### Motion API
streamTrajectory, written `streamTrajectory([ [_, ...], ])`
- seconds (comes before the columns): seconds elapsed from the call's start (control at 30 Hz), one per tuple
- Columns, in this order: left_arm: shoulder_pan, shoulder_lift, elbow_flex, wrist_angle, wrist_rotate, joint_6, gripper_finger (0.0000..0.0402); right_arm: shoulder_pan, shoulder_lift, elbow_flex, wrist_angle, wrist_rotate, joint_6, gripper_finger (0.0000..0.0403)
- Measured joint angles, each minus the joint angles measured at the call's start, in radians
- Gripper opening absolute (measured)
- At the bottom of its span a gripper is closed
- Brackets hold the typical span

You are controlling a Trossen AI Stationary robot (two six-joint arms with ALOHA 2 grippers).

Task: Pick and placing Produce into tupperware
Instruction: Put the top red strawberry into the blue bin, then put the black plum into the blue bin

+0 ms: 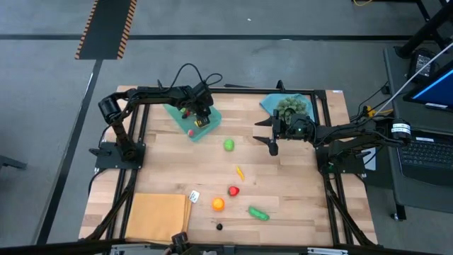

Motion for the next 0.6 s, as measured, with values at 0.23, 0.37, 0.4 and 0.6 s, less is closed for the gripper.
streamTrajectory([
  [0.23, 0.0, -0.005, -0.001, 0.001, 0.0, 0.008, 0.0186, 0.0, 0.0, 0.0, 0.0, 0.0, 0.0, 0.028],
  [0.37, 0.0, -0.04, -0.001, -0.003, 0.0, 0.009, 0.0184, 0.0, 0.0, 0.0, 0.0, 0.001, 0.0, 0.028],
  [0.4, 0.0, -0.056, -0.001, -0.005, 0.0, 0.009, 0.0185, 0.0, 0.0, 0.0, 0.0, 0.001, 0.0, 0.028],
  [0.6, 0.0, -0.199, -0.001, -0.05, 0.0, 0.015, 0.019, 0.0, 0.0, 0.0, 0.0, 0.004, 0.0, 0.028],
])
